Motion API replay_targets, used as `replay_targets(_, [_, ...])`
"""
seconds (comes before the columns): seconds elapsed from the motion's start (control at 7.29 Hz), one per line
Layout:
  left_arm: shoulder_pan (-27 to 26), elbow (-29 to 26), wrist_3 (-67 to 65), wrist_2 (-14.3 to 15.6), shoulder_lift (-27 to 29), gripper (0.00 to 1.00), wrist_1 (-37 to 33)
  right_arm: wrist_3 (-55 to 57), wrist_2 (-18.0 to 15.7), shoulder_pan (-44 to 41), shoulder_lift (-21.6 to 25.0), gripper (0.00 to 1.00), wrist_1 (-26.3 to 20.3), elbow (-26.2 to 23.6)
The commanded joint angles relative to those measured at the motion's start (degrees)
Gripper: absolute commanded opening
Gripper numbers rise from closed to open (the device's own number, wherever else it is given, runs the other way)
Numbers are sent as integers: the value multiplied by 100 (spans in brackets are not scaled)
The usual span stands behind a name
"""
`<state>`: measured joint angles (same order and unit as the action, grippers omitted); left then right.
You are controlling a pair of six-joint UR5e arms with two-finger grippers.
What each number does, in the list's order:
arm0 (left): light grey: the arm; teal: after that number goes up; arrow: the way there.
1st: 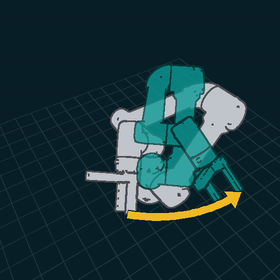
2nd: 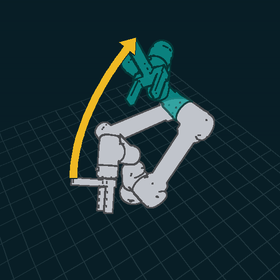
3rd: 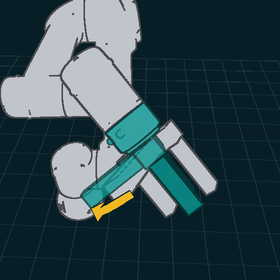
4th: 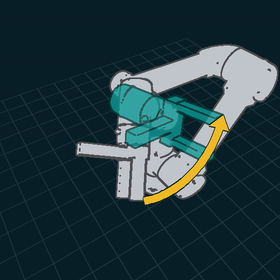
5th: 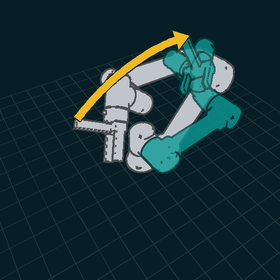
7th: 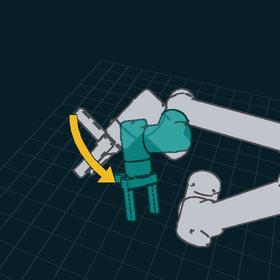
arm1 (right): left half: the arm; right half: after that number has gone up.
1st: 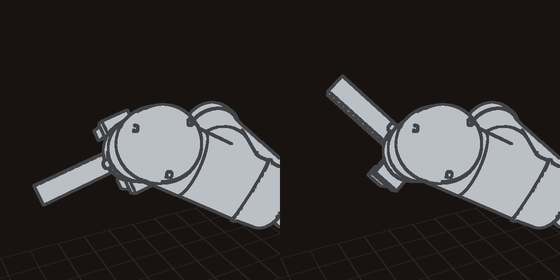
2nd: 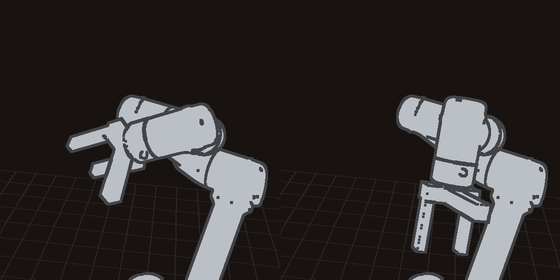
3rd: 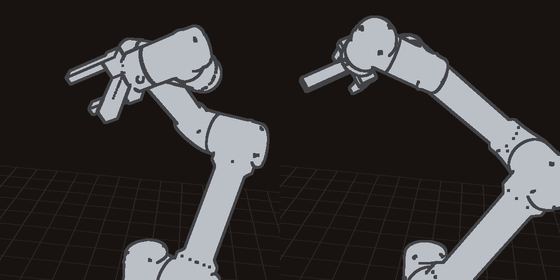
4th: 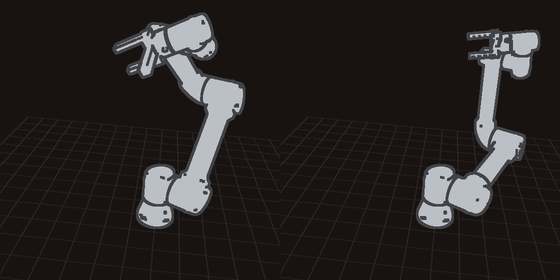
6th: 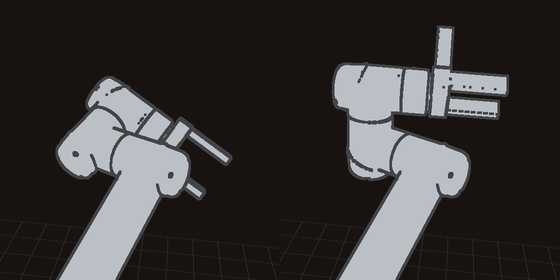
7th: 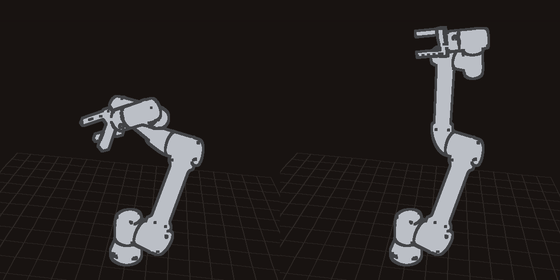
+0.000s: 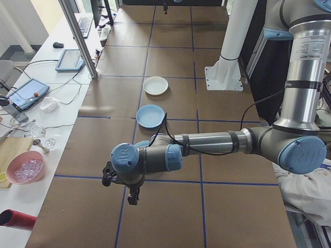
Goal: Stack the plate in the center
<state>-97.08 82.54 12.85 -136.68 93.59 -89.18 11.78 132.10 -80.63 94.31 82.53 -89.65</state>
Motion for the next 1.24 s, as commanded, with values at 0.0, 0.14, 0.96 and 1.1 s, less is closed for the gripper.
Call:
replay_targets(0.0, [170,-194,6,-103,-7,100,-432,0,0,-5,0,100,0,0])
replay_targets(0.14, [520,-308,-37,-417,-16,100,-973,0,0,-5,0,100,0,0])
replay_targets(0.96, [2131,-1316,-2981,-640,186,100,-2875,0,0,4,0,100,0,0])
replay_targets(1.1, [2140,-1598,-2982,-640,413,100,-2886,0,0,-5,0,100,0,0])
